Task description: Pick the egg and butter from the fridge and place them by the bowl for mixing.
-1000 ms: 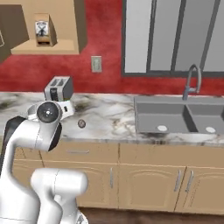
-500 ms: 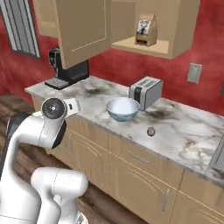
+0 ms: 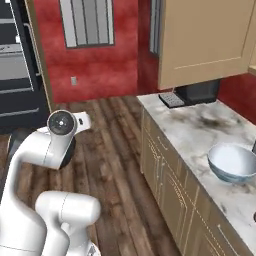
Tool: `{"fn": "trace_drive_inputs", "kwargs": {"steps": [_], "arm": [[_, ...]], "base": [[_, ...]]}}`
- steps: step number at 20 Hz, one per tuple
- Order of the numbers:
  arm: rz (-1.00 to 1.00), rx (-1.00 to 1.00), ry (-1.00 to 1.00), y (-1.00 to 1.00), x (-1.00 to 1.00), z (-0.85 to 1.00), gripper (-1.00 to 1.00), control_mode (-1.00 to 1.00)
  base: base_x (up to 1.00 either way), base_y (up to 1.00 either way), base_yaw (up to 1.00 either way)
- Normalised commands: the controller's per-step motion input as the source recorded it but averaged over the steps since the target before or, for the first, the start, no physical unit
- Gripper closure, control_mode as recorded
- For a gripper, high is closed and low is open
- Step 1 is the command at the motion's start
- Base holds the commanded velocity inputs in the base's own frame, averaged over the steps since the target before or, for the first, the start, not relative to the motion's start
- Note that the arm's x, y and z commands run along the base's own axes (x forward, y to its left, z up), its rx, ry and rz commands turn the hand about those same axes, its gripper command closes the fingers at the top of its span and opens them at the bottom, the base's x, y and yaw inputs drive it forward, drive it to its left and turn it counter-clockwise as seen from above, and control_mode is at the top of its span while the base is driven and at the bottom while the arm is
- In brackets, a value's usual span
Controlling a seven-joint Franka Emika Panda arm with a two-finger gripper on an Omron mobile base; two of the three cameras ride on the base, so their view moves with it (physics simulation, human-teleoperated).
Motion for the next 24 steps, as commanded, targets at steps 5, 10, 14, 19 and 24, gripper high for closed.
{"fn": "trace_drive_inputs", "kwargs": {"steps": [5,10,14,19,24], "arm": [[0.0,0.0,0.0,0.0,0.0,0.0,-1.0,1.0],[0.0,0.0,0.0,0.0,0.0,0.0,-1.0,1.0],[0.0,0.0,0.0,0.0,0.0,0.0,-1.0,1.0],[0.0,0.0,0.0,0.0,0.0,0.0,-1.0,1.0],[0.0,0.0,0.0,0.0,0.0,0.0,-1.0,1.0]], "base": [[-0.21,0.36,0.86],[0.09,0.81,0.59],[1.0,0.92,0.0],[1.0,0.55,-0.03],[1.0,-0.04,-0.07]]}}
